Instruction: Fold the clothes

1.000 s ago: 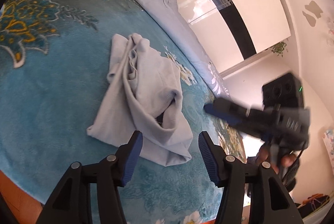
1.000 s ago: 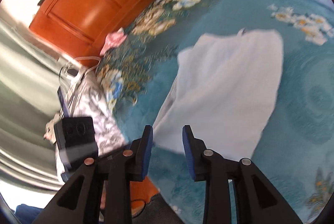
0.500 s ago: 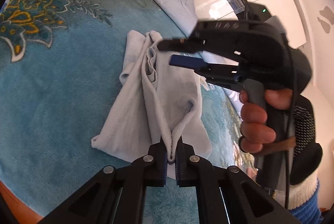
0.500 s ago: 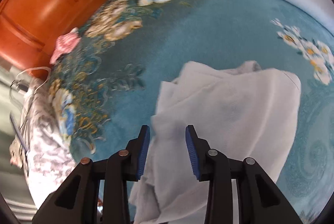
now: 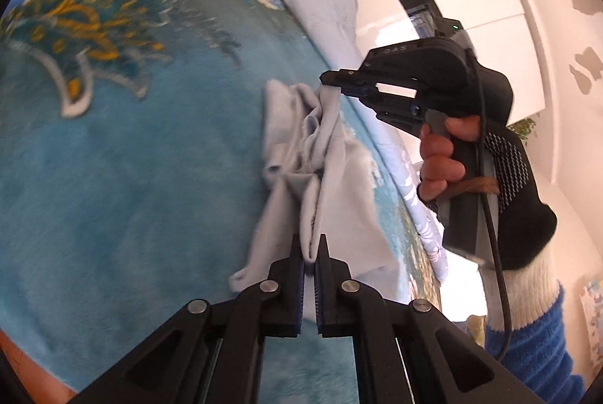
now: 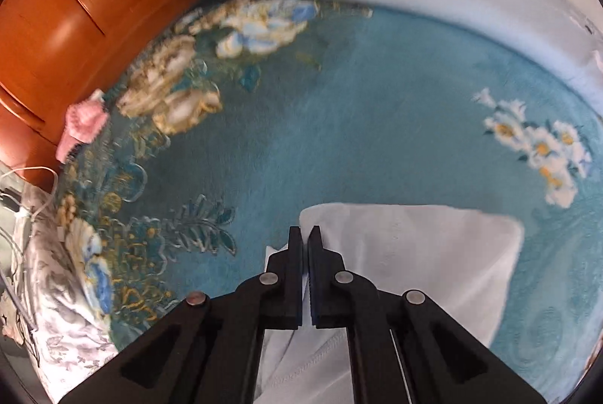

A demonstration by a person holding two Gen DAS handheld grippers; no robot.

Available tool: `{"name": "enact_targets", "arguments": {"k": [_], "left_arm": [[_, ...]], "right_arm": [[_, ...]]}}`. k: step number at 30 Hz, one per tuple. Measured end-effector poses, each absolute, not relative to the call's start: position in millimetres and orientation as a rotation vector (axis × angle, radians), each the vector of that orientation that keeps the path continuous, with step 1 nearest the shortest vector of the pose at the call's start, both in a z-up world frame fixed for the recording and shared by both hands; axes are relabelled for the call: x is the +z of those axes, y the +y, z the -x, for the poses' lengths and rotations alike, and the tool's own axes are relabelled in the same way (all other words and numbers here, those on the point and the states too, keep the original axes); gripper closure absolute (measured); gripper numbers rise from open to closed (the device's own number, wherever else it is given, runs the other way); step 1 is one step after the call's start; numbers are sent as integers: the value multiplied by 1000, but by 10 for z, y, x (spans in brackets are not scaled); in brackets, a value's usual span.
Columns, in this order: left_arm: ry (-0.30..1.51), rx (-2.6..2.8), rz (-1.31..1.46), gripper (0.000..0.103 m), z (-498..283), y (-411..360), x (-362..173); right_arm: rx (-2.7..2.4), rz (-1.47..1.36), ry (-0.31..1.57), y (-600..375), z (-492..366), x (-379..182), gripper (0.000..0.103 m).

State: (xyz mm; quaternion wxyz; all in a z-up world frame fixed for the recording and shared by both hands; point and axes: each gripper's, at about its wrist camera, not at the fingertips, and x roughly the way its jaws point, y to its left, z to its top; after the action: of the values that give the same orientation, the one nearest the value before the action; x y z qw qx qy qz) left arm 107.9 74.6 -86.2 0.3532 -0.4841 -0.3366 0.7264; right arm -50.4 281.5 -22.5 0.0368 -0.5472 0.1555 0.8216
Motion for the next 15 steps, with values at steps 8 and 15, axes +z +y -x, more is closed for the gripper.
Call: {"name": "enact_targets", "arguments": {"k": [8,15], "left_arm": [[-847,1841,1241,97,-1172,664,-812],[-780,1876,1215,80,-1180,699,-660]], "right_arm": [[2677,1745,668,2831,432,-255,67],[2782,1620,617,3025,-813,85,53]]}}
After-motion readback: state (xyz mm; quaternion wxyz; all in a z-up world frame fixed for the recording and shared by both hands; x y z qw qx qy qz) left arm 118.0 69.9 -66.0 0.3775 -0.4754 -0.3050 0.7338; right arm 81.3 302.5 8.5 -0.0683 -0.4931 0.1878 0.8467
